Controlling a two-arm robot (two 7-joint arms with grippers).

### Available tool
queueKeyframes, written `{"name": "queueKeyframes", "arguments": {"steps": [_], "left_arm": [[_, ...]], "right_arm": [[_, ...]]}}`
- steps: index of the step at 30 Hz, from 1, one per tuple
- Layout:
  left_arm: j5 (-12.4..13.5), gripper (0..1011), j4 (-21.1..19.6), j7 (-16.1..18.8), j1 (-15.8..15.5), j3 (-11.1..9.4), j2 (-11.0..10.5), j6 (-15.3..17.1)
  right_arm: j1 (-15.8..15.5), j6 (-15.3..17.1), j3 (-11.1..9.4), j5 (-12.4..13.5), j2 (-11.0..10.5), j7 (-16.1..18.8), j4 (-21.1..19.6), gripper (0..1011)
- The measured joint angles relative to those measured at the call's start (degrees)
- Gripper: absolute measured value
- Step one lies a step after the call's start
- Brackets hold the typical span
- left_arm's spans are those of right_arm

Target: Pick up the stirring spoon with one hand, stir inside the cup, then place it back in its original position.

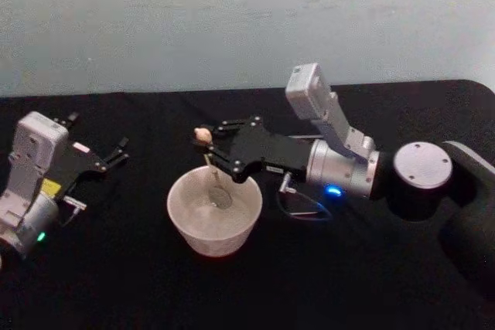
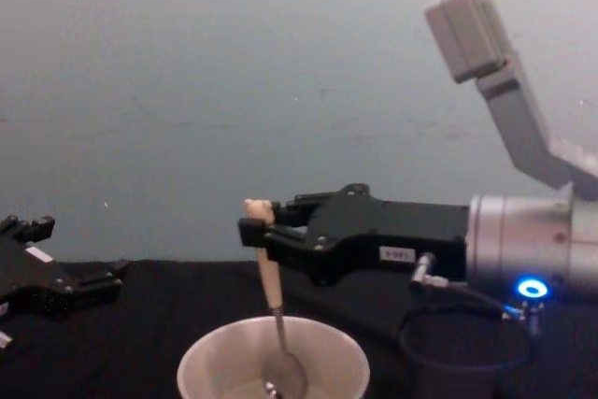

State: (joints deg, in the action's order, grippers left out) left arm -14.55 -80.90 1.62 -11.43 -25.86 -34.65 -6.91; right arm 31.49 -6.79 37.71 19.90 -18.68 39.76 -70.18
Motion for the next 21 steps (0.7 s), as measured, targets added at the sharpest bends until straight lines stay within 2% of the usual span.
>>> {"name": "queueKeyframes", "arguments": {"steps": [6, 14, 21], "left_arm": [[0.00, 1001, 0.00, 0.00, 0.00, 0.00, 0.00, 0.00], [0.00, 1001, 0.00, 0.00, 0.00, 0.00, 0.00, 0.00], [0.00, 1001, 0.00, 0.00, 0.00, 0.00, 0.00, 0.00]], "right_arm": [[-1.11, -0.01, -0.81, -0.15, -1.94, 0.24, -2.01, 213], [-3.51, 0.46, -0.94, 0.66, -4.89, 2.38, -6.28, 213], [-4.66, 0.52, -0.01, 1.69, -5.36, 3.79, -7.90, 213]]}}
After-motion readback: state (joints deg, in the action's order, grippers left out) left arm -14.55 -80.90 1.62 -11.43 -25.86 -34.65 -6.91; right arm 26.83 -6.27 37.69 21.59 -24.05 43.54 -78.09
